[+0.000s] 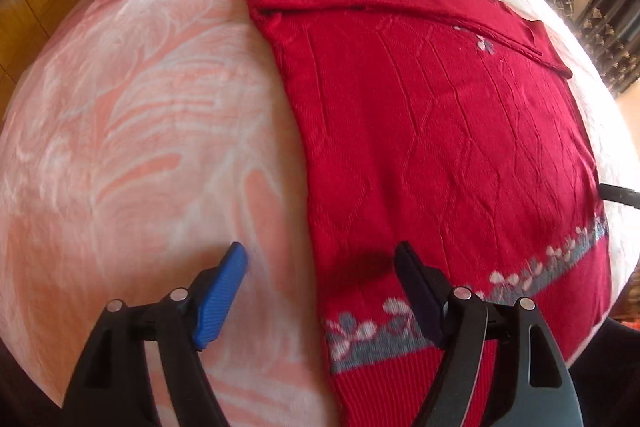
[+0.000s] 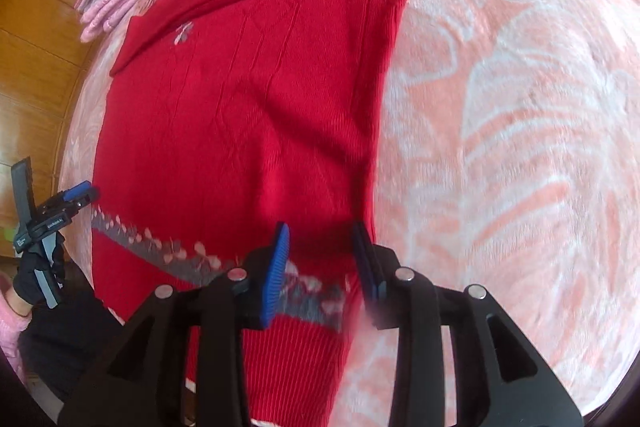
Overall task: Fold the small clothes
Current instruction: 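Move both tools down to the ribbed hem and close on it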
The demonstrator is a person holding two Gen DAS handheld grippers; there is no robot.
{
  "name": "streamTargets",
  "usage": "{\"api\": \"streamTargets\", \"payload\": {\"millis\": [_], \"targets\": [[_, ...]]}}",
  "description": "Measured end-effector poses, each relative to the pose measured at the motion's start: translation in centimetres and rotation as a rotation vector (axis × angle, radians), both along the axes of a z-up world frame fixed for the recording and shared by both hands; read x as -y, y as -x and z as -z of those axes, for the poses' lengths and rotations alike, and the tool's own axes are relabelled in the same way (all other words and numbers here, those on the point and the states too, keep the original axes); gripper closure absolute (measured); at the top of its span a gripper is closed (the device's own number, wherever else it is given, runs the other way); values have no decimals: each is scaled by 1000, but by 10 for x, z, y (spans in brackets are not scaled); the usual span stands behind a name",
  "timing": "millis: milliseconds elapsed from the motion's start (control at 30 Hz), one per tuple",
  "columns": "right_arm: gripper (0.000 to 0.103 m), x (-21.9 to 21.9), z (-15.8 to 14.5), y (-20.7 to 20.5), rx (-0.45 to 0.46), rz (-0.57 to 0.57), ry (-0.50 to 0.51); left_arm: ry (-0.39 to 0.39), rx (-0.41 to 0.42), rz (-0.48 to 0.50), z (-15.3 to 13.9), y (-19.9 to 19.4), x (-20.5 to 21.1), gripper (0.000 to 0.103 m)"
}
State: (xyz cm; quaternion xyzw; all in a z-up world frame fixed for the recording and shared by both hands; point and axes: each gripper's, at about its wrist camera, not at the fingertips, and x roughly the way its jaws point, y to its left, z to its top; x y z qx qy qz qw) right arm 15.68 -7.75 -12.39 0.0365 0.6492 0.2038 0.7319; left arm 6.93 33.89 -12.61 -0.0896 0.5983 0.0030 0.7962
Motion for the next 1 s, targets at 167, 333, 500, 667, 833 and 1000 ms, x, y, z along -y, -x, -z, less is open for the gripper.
{"api": "streamTargets", "payload": {"millis": [167,333,500,667,833,1000], "targets": [[60,11,-37,51,40,-23,13,125,-35,-40,-17,51,-3,26],[55,26,-41,97,40,-28,3,205,-18,-63,-17,89,-10,26],[55,35,-27,112,-19,23,-44,229,-43,-81,-6,101,-7,26],[55,39,-18,112,-43,57,-77,229,-60,-67,1,102,-3,26],[55,40,1,112,-90,52,-55,256,-67,-72,7,100,-5,26],[55,37,2,111,-87,36,-69,323,-67,-54,8,103,-1,26]]}}
